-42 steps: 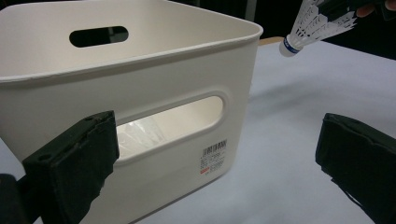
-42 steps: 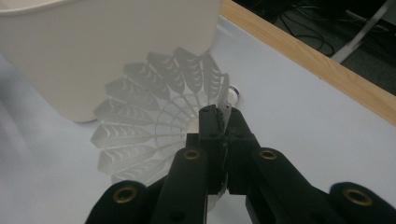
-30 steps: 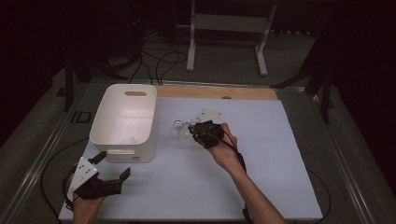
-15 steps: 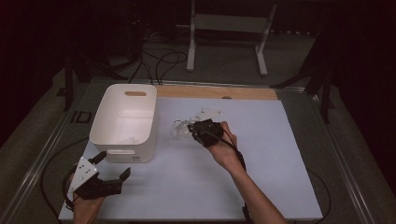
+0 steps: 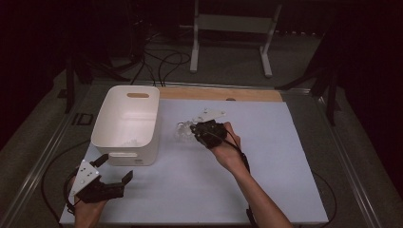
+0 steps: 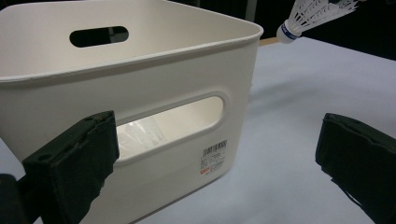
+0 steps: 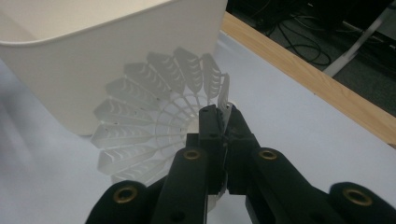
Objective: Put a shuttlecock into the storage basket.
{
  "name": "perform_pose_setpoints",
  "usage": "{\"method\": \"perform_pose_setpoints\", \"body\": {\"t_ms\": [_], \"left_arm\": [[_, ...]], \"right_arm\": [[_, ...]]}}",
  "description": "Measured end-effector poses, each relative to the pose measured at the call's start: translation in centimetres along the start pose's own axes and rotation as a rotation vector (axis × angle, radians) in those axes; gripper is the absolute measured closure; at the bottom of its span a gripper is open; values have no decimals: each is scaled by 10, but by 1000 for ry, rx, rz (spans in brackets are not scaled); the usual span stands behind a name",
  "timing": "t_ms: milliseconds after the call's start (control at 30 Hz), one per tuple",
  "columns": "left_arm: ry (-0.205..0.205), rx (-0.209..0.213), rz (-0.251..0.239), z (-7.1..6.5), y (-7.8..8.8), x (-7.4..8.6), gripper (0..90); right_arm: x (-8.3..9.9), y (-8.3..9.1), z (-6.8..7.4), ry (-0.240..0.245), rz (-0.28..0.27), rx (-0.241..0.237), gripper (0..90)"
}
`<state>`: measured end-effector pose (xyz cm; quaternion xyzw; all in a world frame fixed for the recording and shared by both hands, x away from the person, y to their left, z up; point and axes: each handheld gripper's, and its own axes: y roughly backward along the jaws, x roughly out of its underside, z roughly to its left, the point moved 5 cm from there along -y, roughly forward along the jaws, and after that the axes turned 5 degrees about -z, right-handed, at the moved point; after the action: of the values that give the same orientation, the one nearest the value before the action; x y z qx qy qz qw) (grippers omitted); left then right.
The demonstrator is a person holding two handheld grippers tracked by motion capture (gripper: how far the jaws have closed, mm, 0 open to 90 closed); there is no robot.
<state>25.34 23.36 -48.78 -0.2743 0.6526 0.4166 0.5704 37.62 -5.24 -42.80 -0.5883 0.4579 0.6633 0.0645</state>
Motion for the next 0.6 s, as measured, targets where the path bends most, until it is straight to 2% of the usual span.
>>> {"method": "perform_pose_setpoints", "body": {"t_ms": [600], "left_arm": [[3,-3,-2,0,0,0,0]], "right_arm": [[-10,2,2,6,-12,-4,882]]}}
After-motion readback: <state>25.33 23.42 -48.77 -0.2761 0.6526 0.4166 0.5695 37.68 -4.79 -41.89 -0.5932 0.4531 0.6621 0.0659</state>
